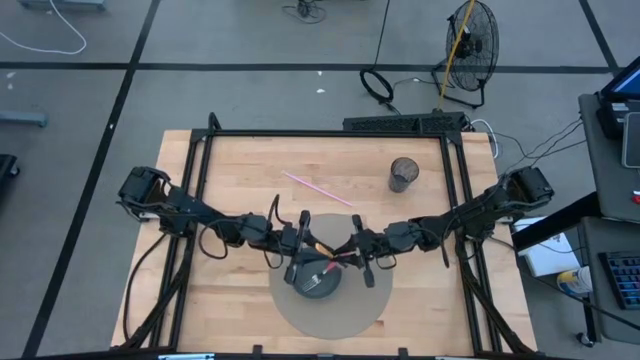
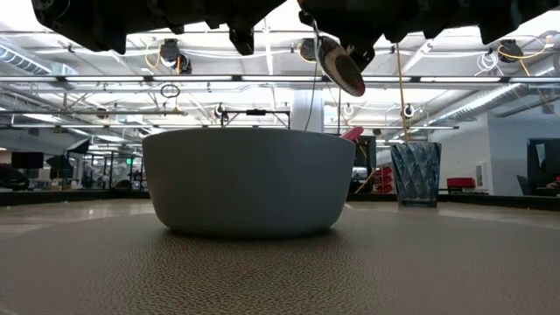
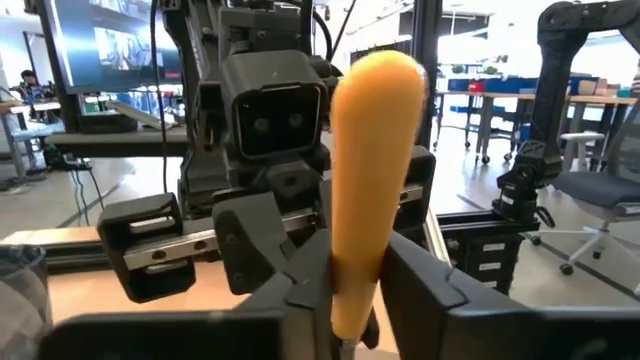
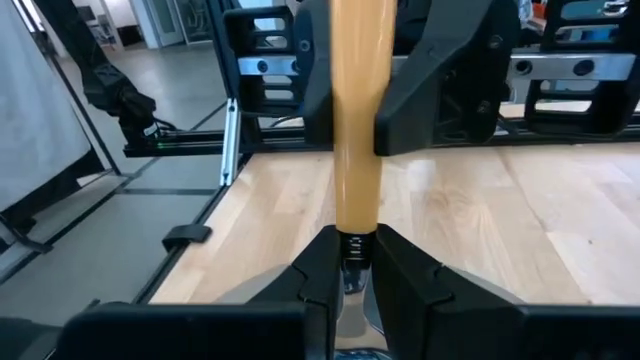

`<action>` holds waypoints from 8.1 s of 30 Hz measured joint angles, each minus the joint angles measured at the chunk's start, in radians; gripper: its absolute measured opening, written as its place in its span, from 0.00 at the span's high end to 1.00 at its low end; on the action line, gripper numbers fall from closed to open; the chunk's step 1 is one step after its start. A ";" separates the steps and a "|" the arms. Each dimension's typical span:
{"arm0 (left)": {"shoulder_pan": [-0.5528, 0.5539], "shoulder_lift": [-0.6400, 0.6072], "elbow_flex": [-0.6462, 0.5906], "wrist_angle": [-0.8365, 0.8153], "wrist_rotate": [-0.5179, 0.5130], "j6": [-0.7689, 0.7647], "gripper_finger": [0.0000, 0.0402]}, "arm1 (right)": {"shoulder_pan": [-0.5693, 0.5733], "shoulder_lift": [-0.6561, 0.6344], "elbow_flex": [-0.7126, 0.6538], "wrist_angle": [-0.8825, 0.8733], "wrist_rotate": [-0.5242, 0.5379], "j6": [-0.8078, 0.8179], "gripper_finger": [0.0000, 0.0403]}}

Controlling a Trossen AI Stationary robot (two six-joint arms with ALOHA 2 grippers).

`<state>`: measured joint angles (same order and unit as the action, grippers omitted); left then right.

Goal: Pick & Place Utensil
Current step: Put the yellow spoon into the blue bowl on the brown placemat, then put the blue cup on the brown placemat to the right of the blue bowl

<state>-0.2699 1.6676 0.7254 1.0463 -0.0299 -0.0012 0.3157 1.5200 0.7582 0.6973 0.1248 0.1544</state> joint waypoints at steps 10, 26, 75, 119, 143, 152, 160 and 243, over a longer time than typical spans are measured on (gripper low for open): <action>0.000 0.000 0.000 0.001 -0.017 0.000 0.81 | 0.000 0.000 0.000 0.002 -0.001 0.001 0.90; -0.011 0.000 0.000 0.000 -0.016 0.023 0.90 | 0.000 -0.001 0.000 0.003 0.001 0.015 0.77; -0.092 -0.145 0.000 -0.531 -0.187 -0.421 0.92 | 0.202 -0.371 -0.001 -0.539 0.247 0.043 0.69; -0.110 -0.090 -0.112 -0.498 -0.339 -0.580 0.86 | 0.275 -0.410 -0.001 -0.664 0.403 0.148 0.69; -0.104 -0.091 -0.111 -0.505 -0.529 -0.239 0.96 | 0.239 -0.410 -0.031 -0.922 0.557 0.265 0.69; -0.126 -0.137 -0.111 -0.567 -0.608 -0.207 0.91 | 0.076 -0.497 -0.032 -1.024 0.581 0.201 0.69; -0.177 -0.242 -0.110 -0.795 -0.643 -0.254 0.91 | -0.206 -0.610 -0.031 -1.165 0.425 0.145 0.69; -0.281 -0.392 -0.111 -0.975 -0.830 -0.291 0.91 | -0.812 -0.262 0.173 -1.536 -0.018 -0.141 0.97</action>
<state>-0.5513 1.2758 0.6147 0.0711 -0.8600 -0.2923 -0.4961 1.2577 0.9313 -0.8387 0.1070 0.0130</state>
